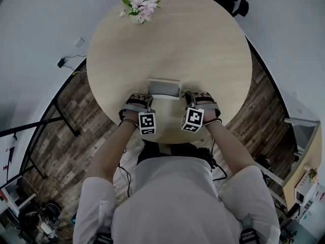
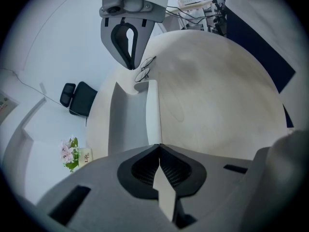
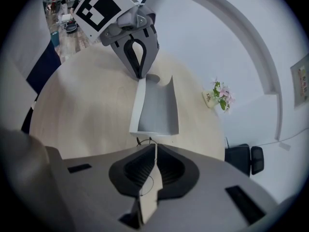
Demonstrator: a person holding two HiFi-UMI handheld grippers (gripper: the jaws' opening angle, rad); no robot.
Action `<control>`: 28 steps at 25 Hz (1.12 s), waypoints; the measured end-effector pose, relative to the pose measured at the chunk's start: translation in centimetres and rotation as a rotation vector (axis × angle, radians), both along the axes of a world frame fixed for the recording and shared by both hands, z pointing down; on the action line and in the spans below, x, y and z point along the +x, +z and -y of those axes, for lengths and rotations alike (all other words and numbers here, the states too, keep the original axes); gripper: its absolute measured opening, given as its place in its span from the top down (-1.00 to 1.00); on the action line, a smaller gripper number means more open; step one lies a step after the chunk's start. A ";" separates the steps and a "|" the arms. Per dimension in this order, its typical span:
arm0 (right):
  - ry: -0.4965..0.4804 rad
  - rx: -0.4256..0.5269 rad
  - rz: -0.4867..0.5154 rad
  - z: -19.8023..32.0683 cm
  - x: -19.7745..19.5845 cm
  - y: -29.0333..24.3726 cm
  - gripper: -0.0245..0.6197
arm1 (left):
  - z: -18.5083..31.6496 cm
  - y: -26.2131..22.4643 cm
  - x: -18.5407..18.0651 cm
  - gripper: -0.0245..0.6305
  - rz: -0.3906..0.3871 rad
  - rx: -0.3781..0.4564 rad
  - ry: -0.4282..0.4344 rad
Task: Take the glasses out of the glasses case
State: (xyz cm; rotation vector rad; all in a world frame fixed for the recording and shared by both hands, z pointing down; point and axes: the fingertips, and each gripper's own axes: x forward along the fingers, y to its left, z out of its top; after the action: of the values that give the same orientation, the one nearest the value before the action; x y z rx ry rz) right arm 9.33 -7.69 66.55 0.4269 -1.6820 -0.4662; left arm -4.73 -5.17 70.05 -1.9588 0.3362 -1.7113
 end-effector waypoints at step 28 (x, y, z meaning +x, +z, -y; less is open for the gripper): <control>0.400 0.175 0.526 -1.1 0.7 -14.4 0.89 | 0.5 -14.5 1.4 0.91 -0.656 0.067 -0.419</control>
State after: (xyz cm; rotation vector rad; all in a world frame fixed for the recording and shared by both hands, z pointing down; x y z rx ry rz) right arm 10.07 -6.61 52.19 1.0640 -1.9954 -0.2103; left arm -3.31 -5.66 55.59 -2.4812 1.0824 -1.1894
